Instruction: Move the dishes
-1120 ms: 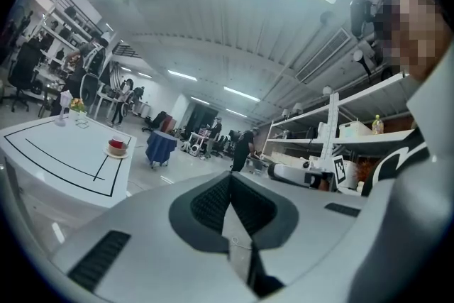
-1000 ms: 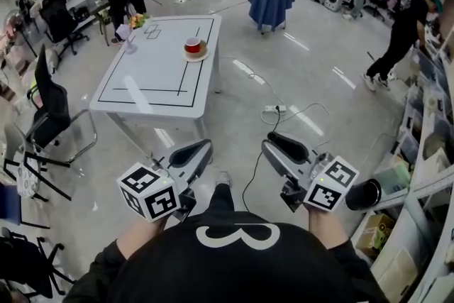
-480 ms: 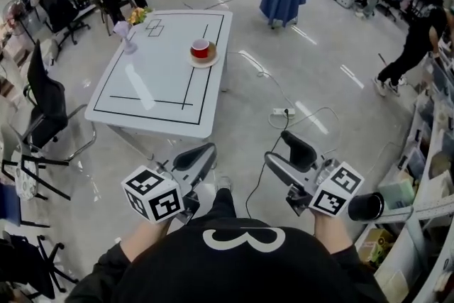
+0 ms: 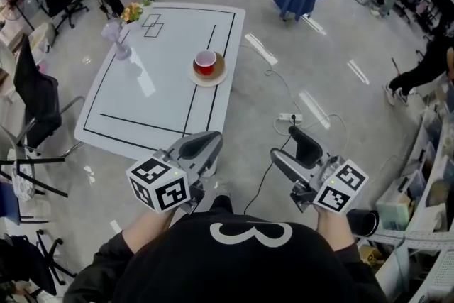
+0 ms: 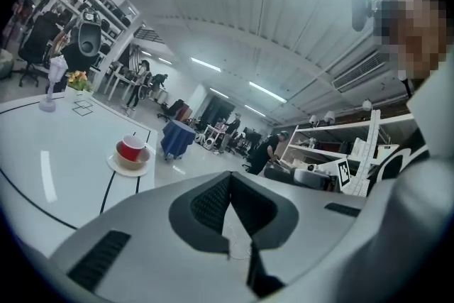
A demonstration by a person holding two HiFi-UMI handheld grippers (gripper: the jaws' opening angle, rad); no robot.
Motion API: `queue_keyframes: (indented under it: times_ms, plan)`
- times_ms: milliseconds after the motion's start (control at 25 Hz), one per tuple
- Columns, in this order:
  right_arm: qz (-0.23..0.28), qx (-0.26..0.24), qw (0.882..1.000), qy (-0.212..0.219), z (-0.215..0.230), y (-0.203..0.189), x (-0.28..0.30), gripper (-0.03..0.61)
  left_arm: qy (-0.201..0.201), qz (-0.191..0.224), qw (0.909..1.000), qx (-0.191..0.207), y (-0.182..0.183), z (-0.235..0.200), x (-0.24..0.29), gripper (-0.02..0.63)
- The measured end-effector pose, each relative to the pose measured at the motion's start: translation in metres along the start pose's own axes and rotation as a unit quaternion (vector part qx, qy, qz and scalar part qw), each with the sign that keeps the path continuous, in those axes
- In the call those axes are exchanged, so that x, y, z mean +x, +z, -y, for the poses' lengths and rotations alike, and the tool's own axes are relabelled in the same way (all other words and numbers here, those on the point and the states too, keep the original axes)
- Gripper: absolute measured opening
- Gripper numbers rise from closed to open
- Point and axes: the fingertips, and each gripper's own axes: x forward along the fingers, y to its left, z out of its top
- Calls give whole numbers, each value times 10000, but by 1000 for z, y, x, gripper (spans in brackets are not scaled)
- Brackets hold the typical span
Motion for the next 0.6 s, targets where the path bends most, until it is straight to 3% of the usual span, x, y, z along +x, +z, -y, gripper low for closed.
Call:
queue_keyframes:
  times_ms: [360, 600]
  plan:
    - [-150, -10, 9995, 276, 61, 30, 72, 328, 424, 98, 9990, -126, 41, -75, 44, 3]
    - [-319, -126, 9967, 742, 79, 40, 108, 327, 893, 172, 9956, -218, 49, -103, 57, 3]
